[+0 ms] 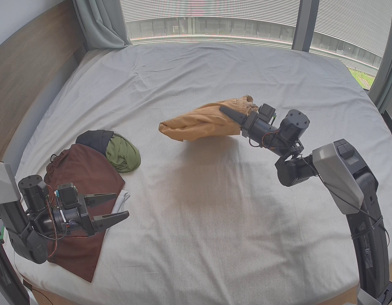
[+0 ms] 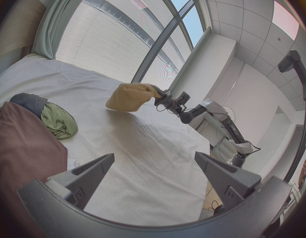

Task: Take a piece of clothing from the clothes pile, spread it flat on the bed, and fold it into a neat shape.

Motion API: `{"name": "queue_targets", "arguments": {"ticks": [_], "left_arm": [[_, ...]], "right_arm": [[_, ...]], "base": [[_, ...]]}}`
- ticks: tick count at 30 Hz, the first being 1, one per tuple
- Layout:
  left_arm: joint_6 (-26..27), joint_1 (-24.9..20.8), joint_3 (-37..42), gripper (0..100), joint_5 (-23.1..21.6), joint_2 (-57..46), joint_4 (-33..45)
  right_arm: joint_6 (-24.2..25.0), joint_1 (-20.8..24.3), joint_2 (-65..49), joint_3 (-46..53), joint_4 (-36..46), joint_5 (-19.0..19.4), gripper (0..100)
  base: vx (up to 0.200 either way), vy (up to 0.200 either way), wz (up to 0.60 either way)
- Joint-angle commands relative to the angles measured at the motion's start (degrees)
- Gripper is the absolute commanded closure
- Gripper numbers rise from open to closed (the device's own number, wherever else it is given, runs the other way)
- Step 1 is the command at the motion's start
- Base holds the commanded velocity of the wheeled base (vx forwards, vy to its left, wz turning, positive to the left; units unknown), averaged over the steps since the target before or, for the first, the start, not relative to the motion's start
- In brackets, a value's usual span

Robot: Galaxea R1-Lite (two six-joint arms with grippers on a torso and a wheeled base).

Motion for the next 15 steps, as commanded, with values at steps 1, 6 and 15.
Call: {"name": "queue_targets", "arguments": {"ticks": [1, 6, 15], "left_arm": [[-0.02, 0.44, 0.06, 0, 0.0, 0.0, -0.01], [-0.02, 0.35, -0.02, 0, 0.0, 0.09, -0.01], [-0.02, 0.35, -0.02, 0, 0.0, 0.17, -0.01]], "right_arm": [[0.09, -0.87, 6.1, 2.06, -0.77, -0.19, 100], [-0.27, -0.52, 5.14, 12.87, -4.81, -0.19, 100], [-0.35, -0.43, 5.49, 22.01, -11.58, -0.28, 100]], "base": [[0.0, 0.0, 0.0], [0.0, 0.0, 0.0], [0.0, 0.0, 0.0]]}}
